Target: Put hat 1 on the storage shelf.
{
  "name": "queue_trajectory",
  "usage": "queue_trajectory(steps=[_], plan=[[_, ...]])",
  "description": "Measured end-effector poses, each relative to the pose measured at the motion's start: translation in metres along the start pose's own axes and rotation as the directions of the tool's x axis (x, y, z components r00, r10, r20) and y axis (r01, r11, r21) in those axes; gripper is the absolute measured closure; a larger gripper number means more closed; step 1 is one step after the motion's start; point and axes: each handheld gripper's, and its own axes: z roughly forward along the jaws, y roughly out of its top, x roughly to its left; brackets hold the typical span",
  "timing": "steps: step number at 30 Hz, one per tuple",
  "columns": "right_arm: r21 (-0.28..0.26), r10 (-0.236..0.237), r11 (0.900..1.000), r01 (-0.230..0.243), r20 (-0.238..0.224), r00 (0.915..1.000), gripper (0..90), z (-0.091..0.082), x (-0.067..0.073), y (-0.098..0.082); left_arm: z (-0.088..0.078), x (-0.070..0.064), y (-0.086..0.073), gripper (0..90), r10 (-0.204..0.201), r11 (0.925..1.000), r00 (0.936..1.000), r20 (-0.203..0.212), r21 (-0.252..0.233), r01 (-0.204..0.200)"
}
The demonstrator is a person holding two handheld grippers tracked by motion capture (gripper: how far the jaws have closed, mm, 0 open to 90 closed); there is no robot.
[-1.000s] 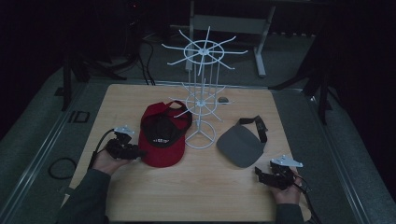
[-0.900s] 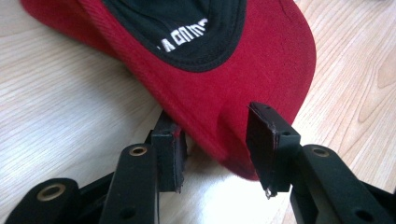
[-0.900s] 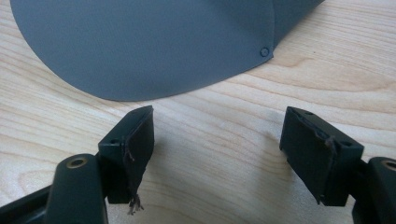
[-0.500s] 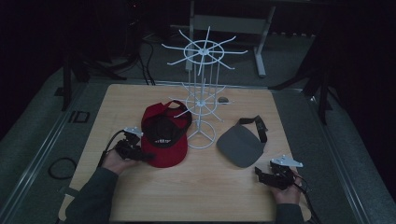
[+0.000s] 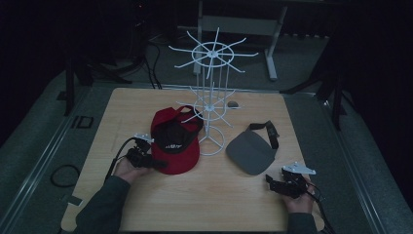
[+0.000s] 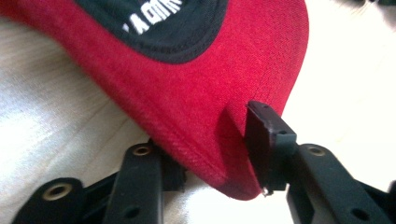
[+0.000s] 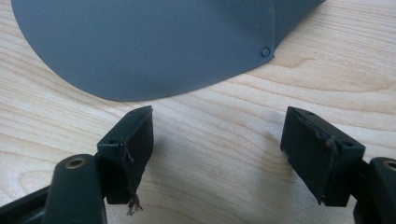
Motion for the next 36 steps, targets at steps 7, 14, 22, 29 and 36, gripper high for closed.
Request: queue_trajectory(steps=[7, 14, 22, 29, 36], plan=[[0.0, 0.0, 1.0, 0.0, -0.001, 1.0, 25.2, 0.0, 0.0, 0.0, -0.007, -0.004, -0.001, 72.7, -0.009, 0.9997, 0.9999, 0.011, -0.023, 0.009], [0.0, -0.001, 1.0, 0.001, -0.001, 1.0, 25.2, 0.0, 0.0, 0.0, -0.021, -0.007, -0.008, 84.4, -0.011, 0.9924, 0.9999, 0.001, -0.123, 0.011], [0.001, -0.001, 1.0, 0.001, 0.0, 1.0, 25.2, 0.0, 0.0, 0.0, -0.036, -0.006, -0.014, 86.2, -0.015, 0.9867, 0.9978, -0.064, -0.163, 0.005], [0.001, -0.001, 1.0, 0.001, 0.0, 1.0, 25.2, 0.0, 0.0, 0.0, -0.051, 0.001, -0.014, 86.3, -0.033, 0.9807, 0.9896, -0.14, -0.196, 0.005], [0.001, -0.001, 1.0, 0.001, -0.001, 1.0, 25.2, 0.0, 0.0, 0.0, -0.068, 0.006, -0.013, 86.3, -0.05, 0.9745, 0.9808, -0.188, -0.224, 0.007]])
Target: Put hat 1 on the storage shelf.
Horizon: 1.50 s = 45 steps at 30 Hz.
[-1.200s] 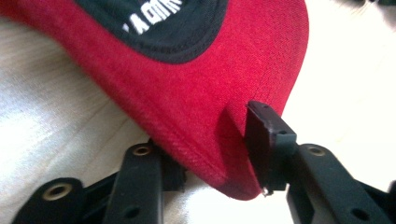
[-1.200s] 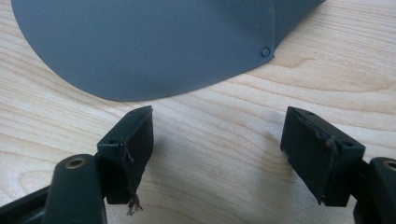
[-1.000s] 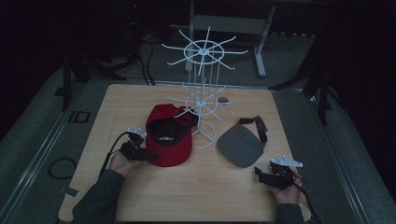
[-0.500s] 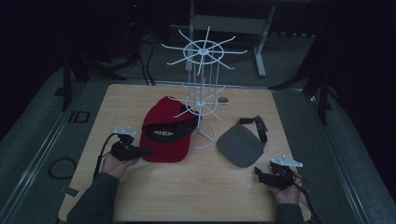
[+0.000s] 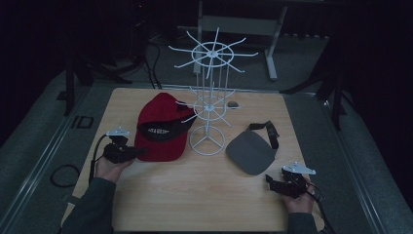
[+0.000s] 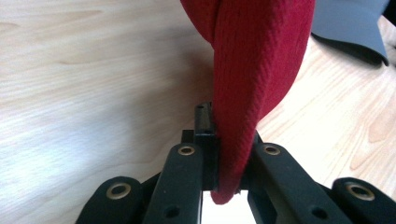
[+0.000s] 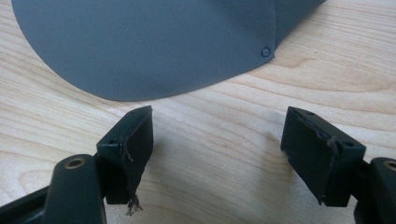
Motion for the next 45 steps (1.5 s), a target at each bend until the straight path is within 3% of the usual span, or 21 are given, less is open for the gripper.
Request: queue_trajectory(steps=[10, 16, 27, 36, 45], plan=[[0.0, 0.0, 1.0, 0.0, 0.0, 1.0, 25.1, 0.0, 0.0, 0.0, -0.016, 0.006, 0.006, 86.2, 0.014, 0.9997, 0.9963, -0.085, -0.018, -0.016], [0.0, 0.0, 1.0, 0.0, 0.0, 1.0, 25.2, 0.0, 0.0, 0.0, -0.025, 0.01, 0.007, 86.3, 0.001, 0.999, 0.9925, -0.122, -0.045, -0.006], [0.0, 0.0, 1.0, 0.0, 0.0, 1.0, 25.2, 0.0, 0.0, 0.0, -0.04, 0.011, 0.014, 86.2, -0.012, 0.993, 0.988, -0.154, -0.118, -0.007], [0.0, 0.0, 1.0, 0.0, 0.0, 1.0, 25.1, 0.0, 0.0, 0.0, -0.049, 0.008, 0.02, 86.2, 0.006, 0.9892, 0.9824, -0.187, -0.143, -0.034], [0.0, 0.0, 1.0, 0.0, 0.0, 1.0, 25.1, 0.0, 0.0, 0.0, -0.059, 0.003, 0.027, 86.2, 0.018, 0.9807, 0.982, -0.188, -0.188, -0.054]])
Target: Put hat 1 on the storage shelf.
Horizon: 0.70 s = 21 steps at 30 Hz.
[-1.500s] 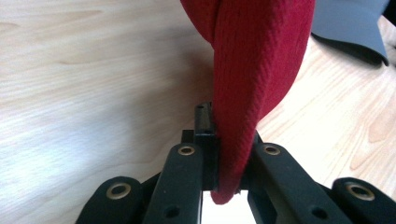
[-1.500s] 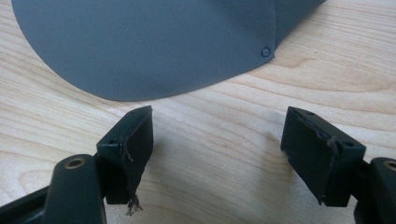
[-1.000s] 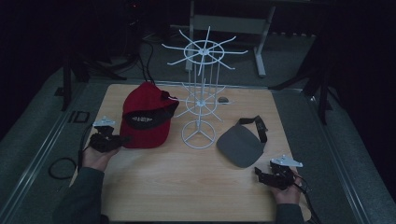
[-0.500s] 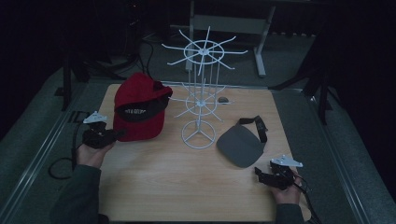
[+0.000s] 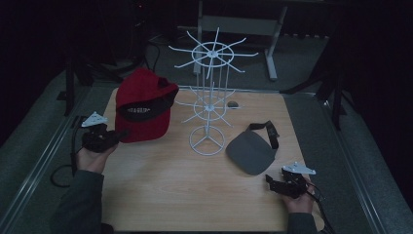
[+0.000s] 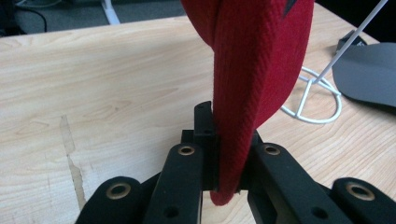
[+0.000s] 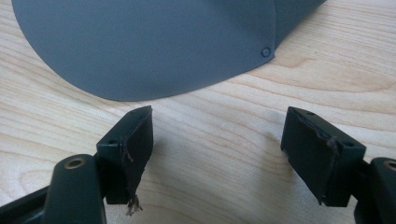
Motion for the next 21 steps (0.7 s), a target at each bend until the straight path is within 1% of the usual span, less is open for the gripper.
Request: queue_trajectory(steps=[10, 21], plan=[[0.0, 0.0, 1.0, 0.0, 0.0, 1.0, 25.1, 0.0, 0.0, 0.0, -0.008, -0.002, 0.008, 86.2, 0.0, 0.9992, 0.9999, -0.01, -0.039, -0.001], [0.0, 0.0, 1.0, 0.0, 0.0, 1.0, 25.1, 0.0, 0.0, 0.0, -0.015, -0.005, 0.017, 86.2, 0.003, 0.9966, 1.0, -0.01, -0.082, -0.003]])
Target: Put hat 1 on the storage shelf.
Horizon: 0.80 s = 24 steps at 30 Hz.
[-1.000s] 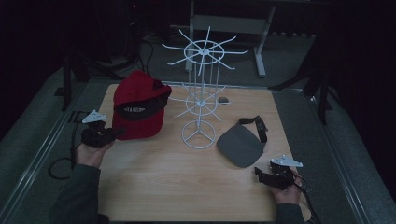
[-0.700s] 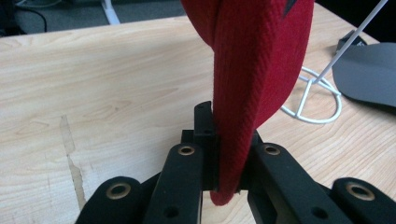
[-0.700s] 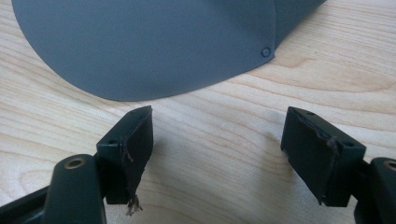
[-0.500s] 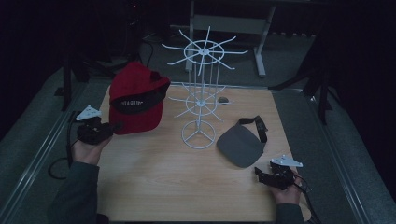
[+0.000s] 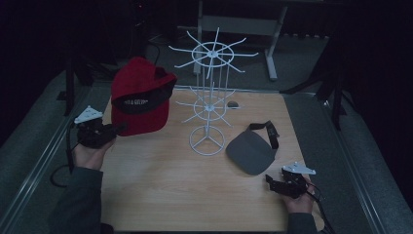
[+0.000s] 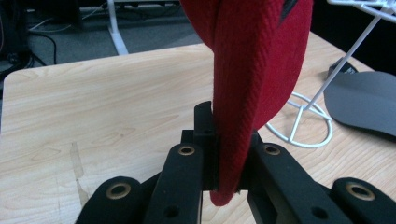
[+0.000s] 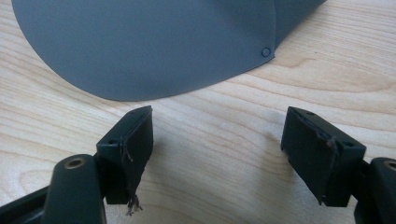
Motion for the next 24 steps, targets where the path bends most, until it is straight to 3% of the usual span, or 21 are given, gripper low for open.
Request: queue_trajectory(steps=[24], plan=[[0.0, -0.002, 1.0, 0.002, 0.0, 1.0, 25.1, 0.0, 0.0, 0.0, -0.01, -0.006, 0.027, 86.1, 0.011, 0.9974, 0.9999, -0.011, -0.071, -0.012]])
